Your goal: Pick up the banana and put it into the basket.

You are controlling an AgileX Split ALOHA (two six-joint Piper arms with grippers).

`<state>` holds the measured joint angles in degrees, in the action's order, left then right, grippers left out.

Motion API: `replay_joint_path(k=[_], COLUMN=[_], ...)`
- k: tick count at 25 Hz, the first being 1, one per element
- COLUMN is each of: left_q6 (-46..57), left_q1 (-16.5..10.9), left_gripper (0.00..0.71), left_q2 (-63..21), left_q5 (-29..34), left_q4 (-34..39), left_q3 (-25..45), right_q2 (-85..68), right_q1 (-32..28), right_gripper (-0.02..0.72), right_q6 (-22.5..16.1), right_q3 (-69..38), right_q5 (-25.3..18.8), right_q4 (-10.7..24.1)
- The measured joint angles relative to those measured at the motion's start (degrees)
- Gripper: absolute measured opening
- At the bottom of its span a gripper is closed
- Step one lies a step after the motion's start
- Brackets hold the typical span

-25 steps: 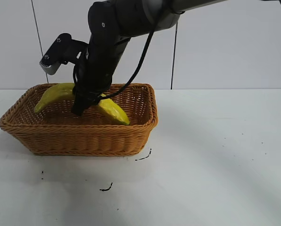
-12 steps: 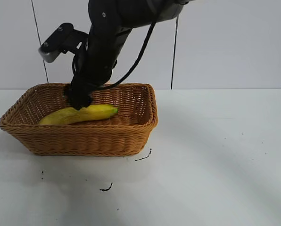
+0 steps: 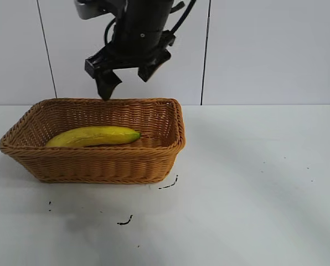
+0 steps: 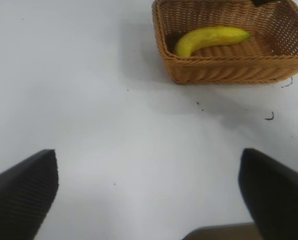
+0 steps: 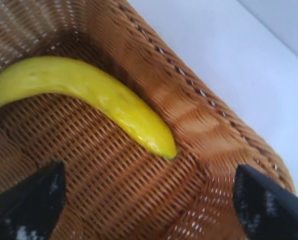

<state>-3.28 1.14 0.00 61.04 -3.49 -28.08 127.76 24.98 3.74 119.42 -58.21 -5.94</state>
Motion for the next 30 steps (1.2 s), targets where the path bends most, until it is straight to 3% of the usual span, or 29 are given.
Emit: replay_joint_path(k=[4, 11, 15, 21, 30], left_q6=[0.0, 0.0, 0.0, 0.0, 0.0], left_q1=[0.0, 0.0, 0.0, 0.0, 0.0], left_gripper=[0.695, 0.695, 0.695, 0.695, 0.695], left_q2=[0.0, 0.0, 0.0, 0.0, 0.0], left_q5=[0.0, 0.0, 0.0, 0.0, 0.0], left_q4=[0.0, 0.1, 0.1, 0.1, 0.1], left_q3=[0.0, 0.0, 0.0, 0.0, 0.0], right_q2=[0.0, 0.0, 0.0, 0.0, -2.3], right_q1=[-5.6, -17.1, -22.9, -24.3, -24.2], right_gripper=[0.645, 0.645, 0.645, 0.645, 0.645], right_q6=[-0.7, -1.0, -1.9, -1.4, -1.2], right_q3=[0.4, 0.4, 0.4, 0.4, -2.7], right_q5=[-2.1, -6.0, -8.0, -11.3, -11.4], right_q4=[0.1, 3.4, 2.5, 1.3, 1.1])
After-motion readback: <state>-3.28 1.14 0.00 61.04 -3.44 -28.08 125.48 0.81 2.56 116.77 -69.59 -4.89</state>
